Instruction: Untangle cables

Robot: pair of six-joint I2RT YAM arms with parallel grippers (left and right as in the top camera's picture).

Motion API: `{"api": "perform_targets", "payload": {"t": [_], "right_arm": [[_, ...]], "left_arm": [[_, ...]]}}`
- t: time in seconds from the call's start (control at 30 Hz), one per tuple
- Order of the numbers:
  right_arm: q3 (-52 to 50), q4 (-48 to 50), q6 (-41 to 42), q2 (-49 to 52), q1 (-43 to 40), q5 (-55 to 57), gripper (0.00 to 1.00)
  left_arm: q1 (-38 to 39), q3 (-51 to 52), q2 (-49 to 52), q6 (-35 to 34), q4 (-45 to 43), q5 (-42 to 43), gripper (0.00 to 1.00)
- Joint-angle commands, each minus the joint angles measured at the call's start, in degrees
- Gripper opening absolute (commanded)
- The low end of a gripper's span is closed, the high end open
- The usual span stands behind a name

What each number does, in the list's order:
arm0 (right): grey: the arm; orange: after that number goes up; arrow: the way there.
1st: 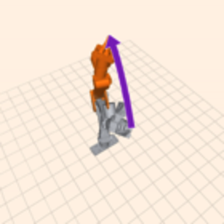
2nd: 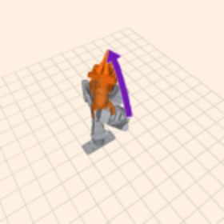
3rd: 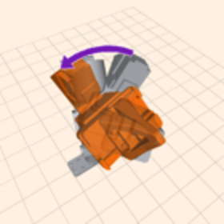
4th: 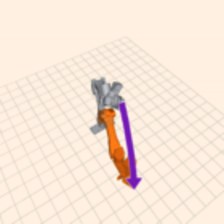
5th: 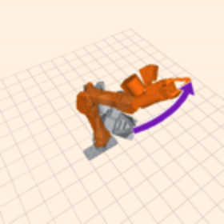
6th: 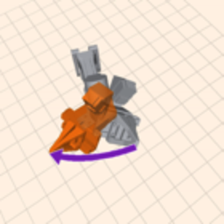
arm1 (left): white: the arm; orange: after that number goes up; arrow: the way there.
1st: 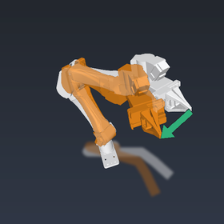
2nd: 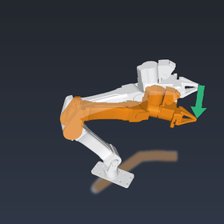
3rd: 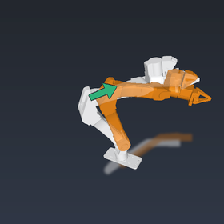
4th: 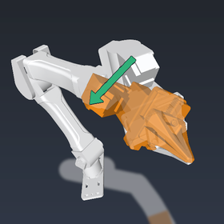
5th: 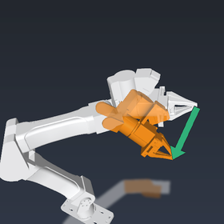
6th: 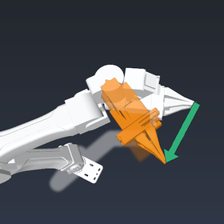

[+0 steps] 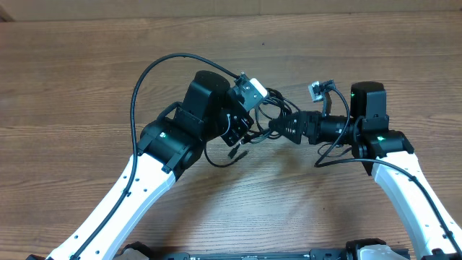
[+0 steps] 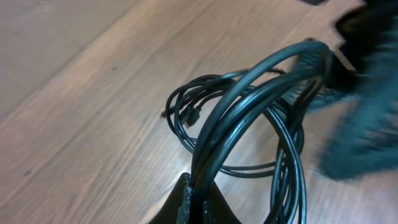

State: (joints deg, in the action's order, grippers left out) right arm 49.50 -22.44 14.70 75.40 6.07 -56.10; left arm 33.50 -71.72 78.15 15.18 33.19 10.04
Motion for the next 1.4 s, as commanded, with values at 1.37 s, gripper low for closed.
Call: {"api": "perform_targets", "payload": {"t": [1.37], "right_arm": [[0.7, -0.7, -6.3, 1.2, 0.4, 3.7, 1.0]], "left_arm": [[-0.2, -1.2, -2.1, -18.6, 6.5, -1.4, 0.04]]}}
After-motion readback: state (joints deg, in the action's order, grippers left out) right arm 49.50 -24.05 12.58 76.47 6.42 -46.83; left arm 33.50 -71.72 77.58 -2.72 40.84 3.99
